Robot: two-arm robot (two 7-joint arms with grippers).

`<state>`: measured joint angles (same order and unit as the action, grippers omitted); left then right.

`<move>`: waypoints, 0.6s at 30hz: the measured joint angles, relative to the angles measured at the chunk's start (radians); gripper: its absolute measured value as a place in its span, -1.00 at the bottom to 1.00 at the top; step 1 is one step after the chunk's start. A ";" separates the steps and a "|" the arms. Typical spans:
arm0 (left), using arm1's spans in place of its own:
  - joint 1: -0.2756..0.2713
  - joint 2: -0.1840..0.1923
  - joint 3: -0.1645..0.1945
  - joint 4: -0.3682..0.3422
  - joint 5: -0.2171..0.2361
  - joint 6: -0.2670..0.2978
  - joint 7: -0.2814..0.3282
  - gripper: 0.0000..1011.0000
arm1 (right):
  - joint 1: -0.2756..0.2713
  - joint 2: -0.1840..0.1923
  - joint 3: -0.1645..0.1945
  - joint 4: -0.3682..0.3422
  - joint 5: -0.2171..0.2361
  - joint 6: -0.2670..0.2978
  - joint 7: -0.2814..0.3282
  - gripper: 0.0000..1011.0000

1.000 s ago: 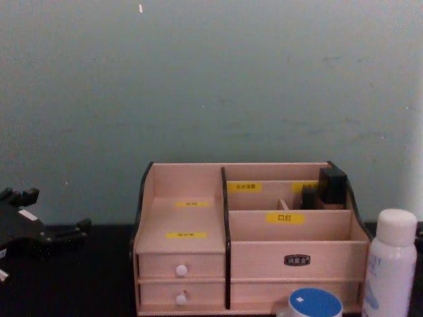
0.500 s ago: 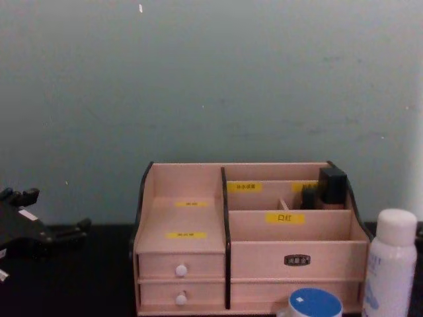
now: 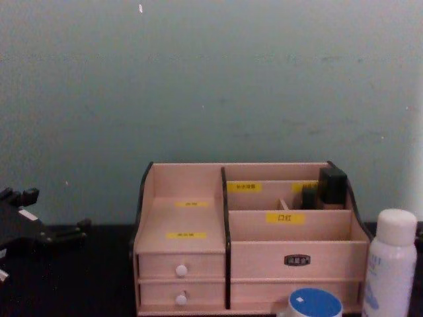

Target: Pick up the facial cleanser and watermelon frost from the table and place them into the tiered storage box.

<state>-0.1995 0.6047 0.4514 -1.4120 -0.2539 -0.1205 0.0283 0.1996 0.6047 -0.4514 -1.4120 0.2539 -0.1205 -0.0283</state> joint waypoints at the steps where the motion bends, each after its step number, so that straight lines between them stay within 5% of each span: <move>1: 0.000 0.000 0.000 0.000 0.000 0.000 0.000 0.98 | 0.000 0.000 0.000 0.000 0.000 0.000 0.000 0.98; 9: 0.000 0.000 0.000 0.000 0.000 0.000 0.000 0.98 | -0.013 -0.001 0.012 -0.012 -0.002 0.004 0.014 0.98; 18: 0.000 0.000 0.000 0.000 0.000 0.000 0.000 0.98 | -0.093 0.028 0.051 -0.096 -0.002 0.039 0.022 0.98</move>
<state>-0.1995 0.6047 0.4514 -1.4120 -0.2539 -0.1205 0.0283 0.1068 0.6326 -0.4005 -1.5083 0.2515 -0.0816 -0.0066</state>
